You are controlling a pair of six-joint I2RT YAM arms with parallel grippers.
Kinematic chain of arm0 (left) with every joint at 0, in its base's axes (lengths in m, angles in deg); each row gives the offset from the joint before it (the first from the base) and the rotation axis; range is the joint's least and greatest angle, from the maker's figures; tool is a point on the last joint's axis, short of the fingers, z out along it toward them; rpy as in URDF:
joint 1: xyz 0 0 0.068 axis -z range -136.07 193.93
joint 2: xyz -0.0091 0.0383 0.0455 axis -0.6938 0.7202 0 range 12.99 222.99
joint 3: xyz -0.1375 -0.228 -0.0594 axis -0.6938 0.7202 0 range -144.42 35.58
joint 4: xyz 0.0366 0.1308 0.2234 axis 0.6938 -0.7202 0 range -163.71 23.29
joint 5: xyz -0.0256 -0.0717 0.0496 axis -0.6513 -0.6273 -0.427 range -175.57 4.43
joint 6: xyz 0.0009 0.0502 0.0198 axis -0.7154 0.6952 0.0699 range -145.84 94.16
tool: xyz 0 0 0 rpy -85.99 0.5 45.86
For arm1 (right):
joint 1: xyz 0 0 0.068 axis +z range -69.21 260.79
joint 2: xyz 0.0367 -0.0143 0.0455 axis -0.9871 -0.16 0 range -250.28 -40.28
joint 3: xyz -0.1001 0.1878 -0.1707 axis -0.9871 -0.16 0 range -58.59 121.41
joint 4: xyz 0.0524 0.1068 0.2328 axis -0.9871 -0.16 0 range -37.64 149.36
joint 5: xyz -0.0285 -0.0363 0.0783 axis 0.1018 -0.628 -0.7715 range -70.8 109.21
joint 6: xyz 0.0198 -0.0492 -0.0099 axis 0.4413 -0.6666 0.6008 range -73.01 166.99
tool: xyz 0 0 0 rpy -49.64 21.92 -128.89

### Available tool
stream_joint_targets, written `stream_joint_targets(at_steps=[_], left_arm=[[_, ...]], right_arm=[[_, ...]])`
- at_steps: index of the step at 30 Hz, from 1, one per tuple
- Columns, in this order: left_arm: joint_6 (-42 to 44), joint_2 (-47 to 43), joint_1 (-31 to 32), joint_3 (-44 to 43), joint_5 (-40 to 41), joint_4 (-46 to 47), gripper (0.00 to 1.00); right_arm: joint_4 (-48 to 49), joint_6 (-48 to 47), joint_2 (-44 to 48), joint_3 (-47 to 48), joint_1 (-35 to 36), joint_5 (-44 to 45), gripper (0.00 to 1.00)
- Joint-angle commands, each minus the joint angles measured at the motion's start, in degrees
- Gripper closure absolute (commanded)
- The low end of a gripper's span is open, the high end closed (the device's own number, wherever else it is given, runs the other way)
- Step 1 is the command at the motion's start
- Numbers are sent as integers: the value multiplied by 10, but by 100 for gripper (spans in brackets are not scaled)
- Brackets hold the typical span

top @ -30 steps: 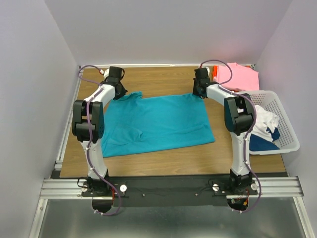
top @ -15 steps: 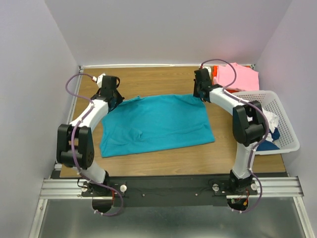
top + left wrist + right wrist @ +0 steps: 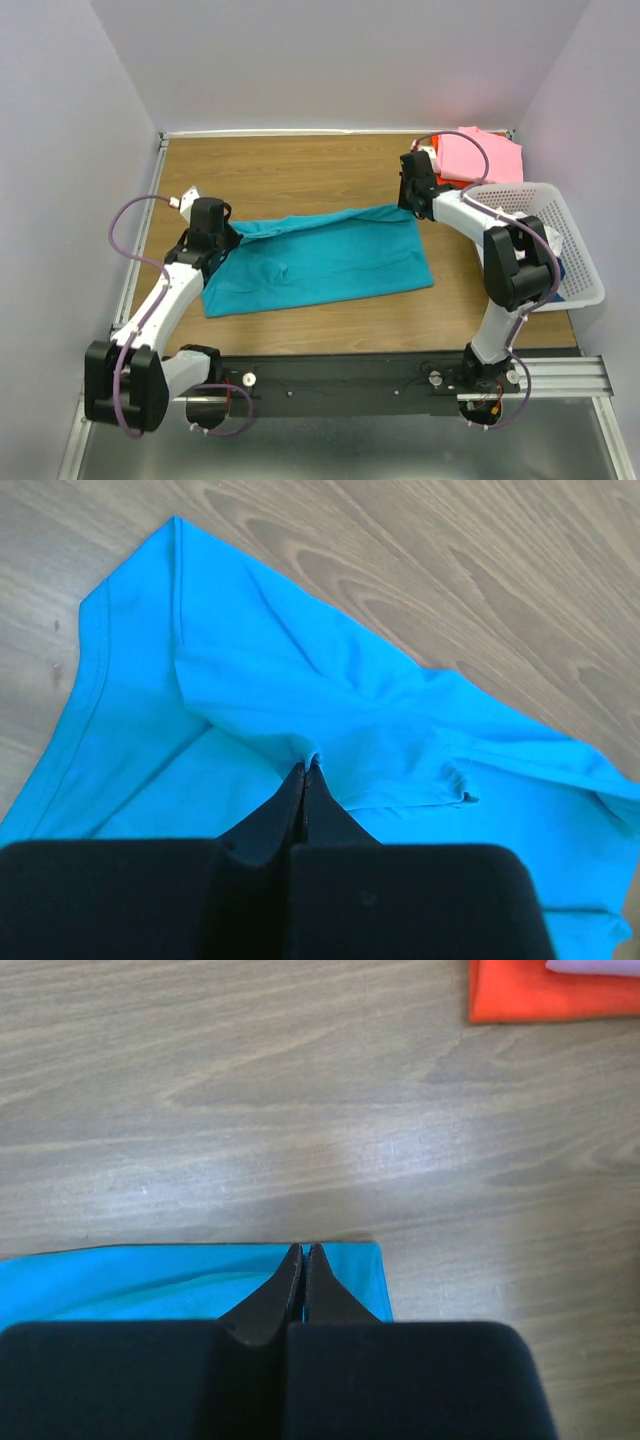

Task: Fold and stack the t-shirts
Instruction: Fold the tshirt

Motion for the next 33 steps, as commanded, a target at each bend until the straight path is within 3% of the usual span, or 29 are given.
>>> stream_joint_targets(at_steps=[1,12,23,29,33], left_arm=[[-20,-64,6,34,10,-4,100],[-39,-171,11,110,3,-37,100],[-56,-207,17,136,-17,-55,100],[-79,-215,18,149,-10,-65,100],[-97,-228,23,171,-19,-64,100]], right_arm=[[14,10,37,-25,0,7,99],[16,17,86,-69,1,-3,99],[16,27,126,-120,1,-10,98],[16,31,141,-148,1,-4,93],[15,50,151,-174,1,-1,84]])
